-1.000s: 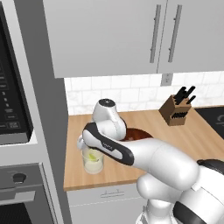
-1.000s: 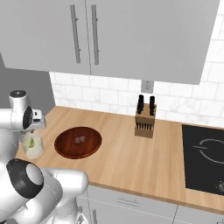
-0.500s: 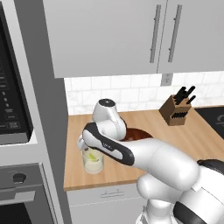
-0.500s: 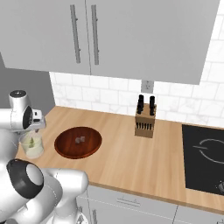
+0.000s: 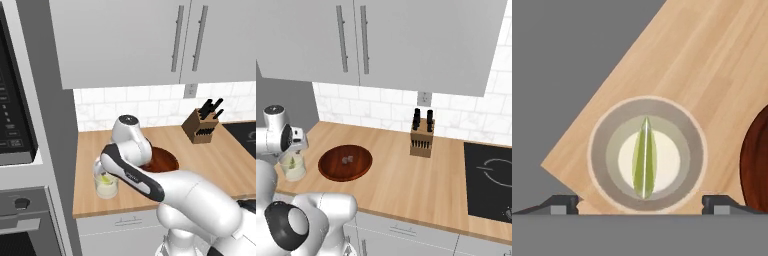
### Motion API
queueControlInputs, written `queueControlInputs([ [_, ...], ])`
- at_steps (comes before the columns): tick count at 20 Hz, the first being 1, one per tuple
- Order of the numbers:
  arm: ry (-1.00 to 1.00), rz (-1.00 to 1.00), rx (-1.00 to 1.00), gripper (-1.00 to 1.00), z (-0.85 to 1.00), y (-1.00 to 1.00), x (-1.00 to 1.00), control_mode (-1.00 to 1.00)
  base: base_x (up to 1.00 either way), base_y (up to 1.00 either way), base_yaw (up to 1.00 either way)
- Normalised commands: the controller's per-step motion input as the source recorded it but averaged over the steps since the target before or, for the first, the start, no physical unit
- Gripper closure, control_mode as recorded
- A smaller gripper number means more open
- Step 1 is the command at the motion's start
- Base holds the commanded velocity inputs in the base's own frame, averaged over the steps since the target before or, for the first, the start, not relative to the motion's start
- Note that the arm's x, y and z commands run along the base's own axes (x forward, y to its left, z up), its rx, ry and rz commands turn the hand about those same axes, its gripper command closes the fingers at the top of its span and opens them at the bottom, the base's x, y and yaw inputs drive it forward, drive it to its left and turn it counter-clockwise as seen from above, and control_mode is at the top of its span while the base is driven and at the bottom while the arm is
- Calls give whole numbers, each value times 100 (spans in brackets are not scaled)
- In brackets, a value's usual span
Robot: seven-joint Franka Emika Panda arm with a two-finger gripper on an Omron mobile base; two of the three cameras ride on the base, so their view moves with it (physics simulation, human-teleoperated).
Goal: Grab a lemon wedge from the fridge and one ice cube from the ice bowl, and put them in the glass of lemonade.
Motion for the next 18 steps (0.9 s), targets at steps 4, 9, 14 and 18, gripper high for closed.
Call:
queueControlInputs([
  [4, 0, 0, 5, -100, 3, -54, 2, -100, 0, 0, 0],
  [9, 0, 0, 11, -100, 1, -96, 14, -100, 0, 0, 0],
  [14, 20, -1, 3, -100, 2, -99, 49, -100, 0, 0, 0],
  [18, 20, -15, 0, -100, -34, -58, 70, -100, 0, 0, 0],
])
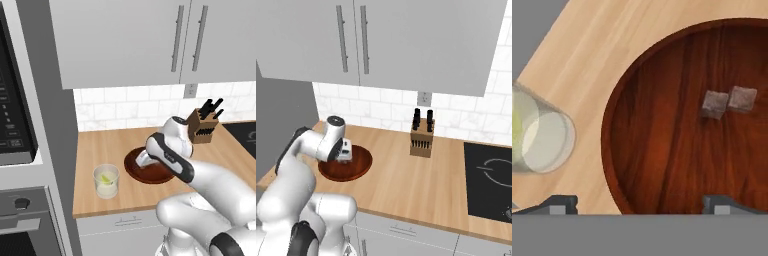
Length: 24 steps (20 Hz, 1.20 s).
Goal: Grab a lemon wedge from the fridge and one ice cube from the ice bowl, and put them in the glass of lemonade.
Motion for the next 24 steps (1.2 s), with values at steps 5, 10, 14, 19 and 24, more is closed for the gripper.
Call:
queueControlInputs([
  [5, 27, -15, -5, -100, -26, 6, 81, -100, 0, 0, 0],
  [10, 8, -2, 0, -100, -10, 0, 37, -100, 0, 0, 0],
  [14, 6, -2, -1, -100, -8, 0, 26, -100, 0, 0, 0],
  [19, 23, 0, -2, -100, -1, -2, 23, -100, 0, 0, 0],
  [24, 9, -6, -4, -100, -7, -6, -24, -100, 0, 0, 0],
])
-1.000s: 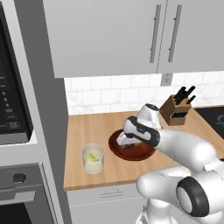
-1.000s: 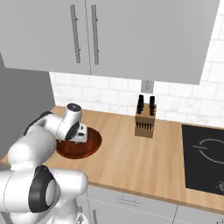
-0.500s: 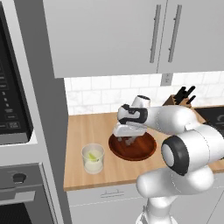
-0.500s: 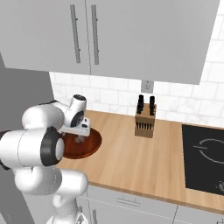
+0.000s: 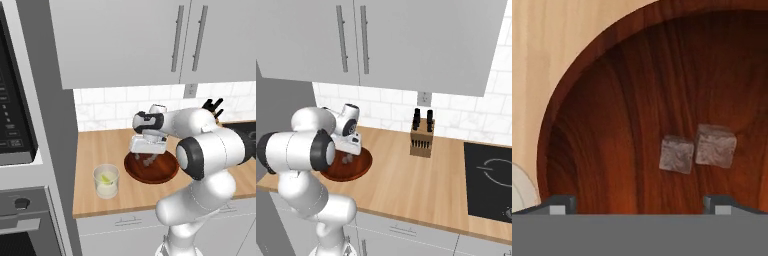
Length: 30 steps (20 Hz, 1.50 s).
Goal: Grab a lemon wedge from the fridge and one ice cube from the ice bowl, and put them in the glass of lemonade.
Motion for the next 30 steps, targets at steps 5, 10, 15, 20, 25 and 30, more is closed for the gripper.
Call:
queueControlInputs([
  [5, 1, -12, -9, -100, -5, 0, -57, -100, 0, 0, 0],
  [10, -6, -2, -15, -100, -23, -1, -3, -100, 0, 0, 0],
  [15, 4, 0, -6, -100, 7, -10, 27, -100, 0, 0, 0],
  [20, 3, 0, 0, -100, -18, 2, 27, -100, 0, 0, 0],
  [25, -2, 0, 0, -100, -47, 6, 42, -100, 0, 0, 0],
  [30, -7, 0, 0, -100, -15, 0, 18, -100, 0, 0, 0],
])
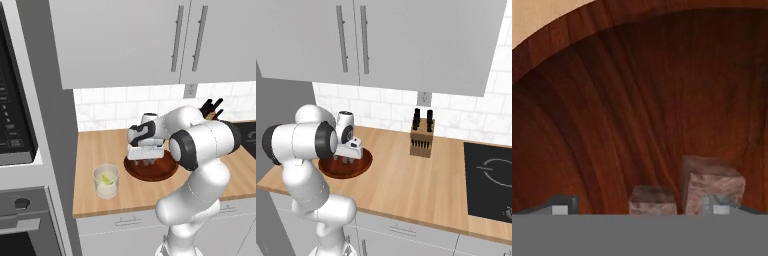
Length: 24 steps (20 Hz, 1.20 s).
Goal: Grab a lemon wedge from the fridge and one ice cube from the ice bowl, and put them in the glass of lemonade.
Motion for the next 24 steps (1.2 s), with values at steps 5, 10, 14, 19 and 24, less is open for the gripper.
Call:
queueControlInputs([
  [5, -4, 0, 0, -100, 0, 0, 13, -100, 0, 0, 0],
  [10, 0, 0, 0, -100, 0, 0, 0, -100, 0, 0, 0],
  [14, -3, 0, 0, -100, 0, 0, 0, -100, 0, 0, 0],
  [19, -5, 0, 0, -100, 0, 0, 0, -100, 0, 0, 0],
  [24, -5, 0, 0, -100, 0, 0, 0, -100, 0, 0, 0],
])
